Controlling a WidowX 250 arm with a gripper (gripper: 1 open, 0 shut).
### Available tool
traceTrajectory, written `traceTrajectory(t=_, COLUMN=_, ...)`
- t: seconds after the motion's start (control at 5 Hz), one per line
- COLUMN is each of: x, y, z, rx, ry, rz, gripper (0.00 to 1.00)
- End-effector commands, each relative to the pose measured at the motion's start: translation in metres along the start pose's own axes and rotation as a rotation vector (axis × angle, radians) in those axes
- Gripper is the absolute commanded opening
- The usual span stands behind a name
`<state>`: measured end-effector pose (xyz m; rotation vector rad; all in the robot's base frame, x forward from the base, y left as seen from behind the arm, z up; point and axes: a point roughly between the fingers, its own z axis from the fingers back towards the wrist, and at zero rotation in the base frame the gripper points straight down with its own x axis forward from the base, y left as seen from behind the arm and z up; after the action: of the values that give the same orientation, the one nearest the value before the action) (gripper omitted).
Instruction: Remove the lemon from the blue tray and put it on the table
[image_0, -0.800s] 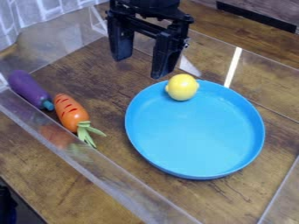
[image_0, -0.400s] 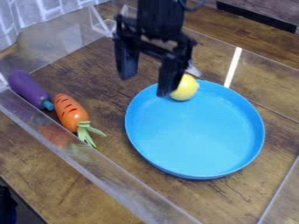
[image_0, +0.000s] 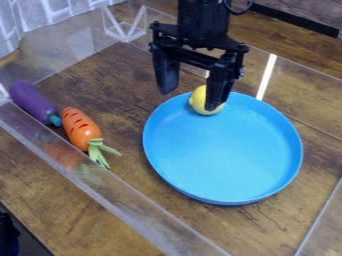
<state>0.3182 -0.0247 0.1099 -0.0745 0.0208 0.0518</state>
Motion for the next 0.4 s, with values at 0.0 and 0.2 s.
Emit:
traceTrajectory(t=0.0, x=0.0082, y=-0.0039, z=0.0224, rx=-0.009, ry=-0.087, rz=0.006, gripper=1.00)
traceTrajectory(t=0.2, x=0.0077, y=-0.0045, z=0.0224, rx=-0.010, ry=-0.094, rz=0.010, gripper=1.00)
